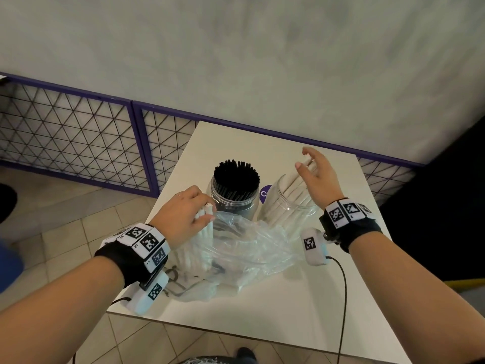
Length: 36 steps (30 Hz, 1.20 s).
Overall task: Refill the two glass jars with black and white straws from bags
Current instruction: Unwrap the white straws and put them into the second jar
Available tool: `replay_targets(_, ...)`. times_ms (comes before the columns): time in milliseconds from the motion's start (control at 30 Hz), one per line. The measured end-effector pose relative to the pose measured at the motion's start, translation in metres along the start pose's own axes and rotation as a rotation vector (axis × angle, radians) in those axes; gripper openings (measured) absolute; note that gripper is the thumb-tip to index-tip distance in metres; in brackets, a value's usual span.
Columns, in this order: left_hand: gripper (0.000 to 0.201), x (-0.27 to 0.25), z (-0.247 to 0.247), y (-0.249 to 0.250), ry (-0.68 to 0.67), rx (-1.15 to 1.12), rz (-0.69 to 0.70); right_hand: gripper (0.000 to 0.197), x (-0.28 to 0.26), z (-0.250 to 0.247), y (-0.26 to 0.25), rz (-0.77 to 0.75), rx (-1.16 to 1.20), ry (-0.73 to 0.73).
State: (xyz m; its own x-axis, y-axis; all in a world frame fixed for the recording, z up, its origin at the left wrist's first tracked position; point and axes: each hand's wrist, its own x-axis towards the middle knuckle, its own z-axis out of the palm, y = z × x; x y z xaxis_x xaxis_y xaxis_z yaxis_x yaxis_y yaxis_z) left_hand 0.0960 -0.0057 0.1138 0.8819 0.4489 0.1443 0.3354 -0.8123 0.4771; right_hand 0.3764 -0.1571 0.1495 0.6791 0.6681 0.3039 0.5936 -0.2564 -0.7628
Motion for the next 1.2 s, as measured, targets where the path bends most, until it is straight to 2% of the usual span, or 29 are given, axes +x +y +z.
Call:
replay_targets(67,0.019,0.001,0.000,0.000,0.001,-0.001,-0.002,0.051,-0.001,0.002,0.007,-0.053,-0.103,-0.020)
replay_targets(167,0.021,0.003,0.001,0.000,0.001,-0.001,-0.008,0.064,0.005,0.005,0.011,-0.048,-0.083,0.018)
replay_targets(233,0.022,0.004,0.001,0.000,0.002,-0.001,-0.013,0.064,0.011,0.008,0.011,-0.058,-0.109,-0.001)
replay_targets(433,0.021,0.003,0.000,-0.001,0.000,-0.009,-0.009,0.054,0.027,0.019,0.019,-0.174,-0.277,-0.078)
replay_targets(600,0.020,0.003,0.000,0.000,-0.002,-0.012,-0.017,0.022,0.036,0.020,0.017,-0.213,-0.345,-0.057)
replay_targets(700,0.021,0.004,0.000,0.000,-0.002,-0.010,-0.021,0.020,0.040,0.018,0.013,-0.339,-0.375,-0.048)
replay_targets(767,0.022,0.004,0.001,-0.001,-0.002,-0.006,-0.026,0.021,0.042,0.018,0.013,-0.354,-0.393,-0.060)
replay_targets(867,0.024,0.005,0.001,-0.001,-0.003,0.001,-0.028,0.024,0.040,0.018,0.020,-0.331,-0.463,-0.101)
replay_targets(1033,0.023,0.006,0.002,-0.003,0.009,-0.008,-0.027,0.047,0.031,0.010,0.030,-0.244,-0.808,-0.332)
replay_targets(1100,0.024,0.005,0.001,-0.004,0.006,-0.009,-0.026,0.063,0.029,-0.001,0.030,-0.260,-0.767,-0.294)
replay_targets(1200,0.038,0.006,0.001,-0.005,-0.010,-0.015,-0.024,0.068,0.020,-0.020,0.034,-0.247,-0.605,-0.145)
